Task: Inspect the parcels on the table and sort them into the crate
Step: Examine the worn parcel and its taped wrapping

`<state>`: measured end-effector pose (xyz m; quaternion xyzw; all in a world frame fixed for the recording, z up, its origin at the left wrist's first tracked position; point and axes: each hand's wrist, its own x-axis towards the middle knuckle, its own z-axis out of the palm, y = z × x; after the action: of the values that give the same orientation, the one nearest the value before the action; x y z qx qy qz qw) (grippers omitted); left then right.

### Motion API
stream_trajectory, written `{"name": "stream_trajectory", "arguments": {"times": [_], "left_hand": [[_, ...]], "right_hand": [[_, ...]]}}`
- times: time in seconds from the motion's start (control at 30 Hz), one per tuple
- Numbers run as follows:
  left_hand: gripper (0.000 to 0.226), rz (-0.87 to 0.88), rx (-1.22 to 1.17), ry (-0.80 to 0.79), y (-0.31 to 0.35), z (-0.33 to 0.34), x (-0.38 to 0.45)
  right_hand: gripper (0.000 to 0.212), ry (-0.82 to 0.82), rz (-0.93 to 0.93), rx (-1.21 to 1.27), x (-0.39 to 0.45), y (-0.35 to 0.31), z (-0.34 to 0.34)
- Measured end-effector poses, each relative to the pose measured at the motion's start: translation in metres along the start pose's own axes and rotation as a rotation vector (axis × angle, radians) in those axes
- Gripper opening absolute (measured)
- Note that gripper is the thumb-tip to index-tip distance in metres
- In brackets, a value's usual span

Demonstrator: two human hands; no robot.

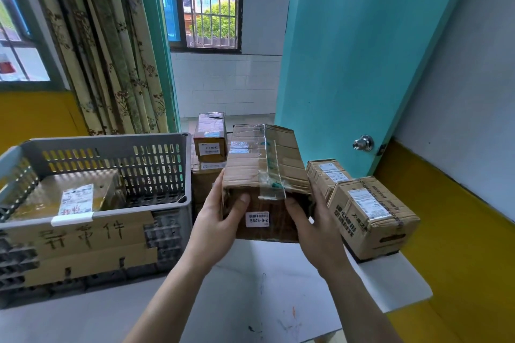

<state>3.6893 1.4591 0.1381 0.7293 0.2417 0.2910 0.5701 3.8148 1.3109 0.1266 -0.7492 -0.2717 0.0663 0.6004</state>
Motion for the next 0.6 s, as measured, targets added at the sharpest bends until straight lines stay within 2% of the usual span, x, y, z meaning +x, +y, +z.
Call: {"name": "stream_trajectory", "arguments": {"times": [0.17,0.27,0.4,0.6], "left_hand": [[0.044,-0.029,0.051,0.081,0.002,0.006,0.005],[0.051,-0.037,0.098,0.059,0.004,0.004,0.009],[0.045,-0.044,0.106,0.024,0.005,0.004,0.010],[0.039,-0.031,0.147,0.039,0.007,0.004,0.013]], "right_hand": [[0.040,0.076,0.014,-0.106,0.000,-0.007,0.001],[0.034,0.096,0.050,-0.093,0.003,-0.007,0.001],[0.033,0.085,0.096,-0.056,0.004,-0.008,0.002],[0.038,0.099,0.048,-0.104,0.004,-0.014,-0.004]]}}
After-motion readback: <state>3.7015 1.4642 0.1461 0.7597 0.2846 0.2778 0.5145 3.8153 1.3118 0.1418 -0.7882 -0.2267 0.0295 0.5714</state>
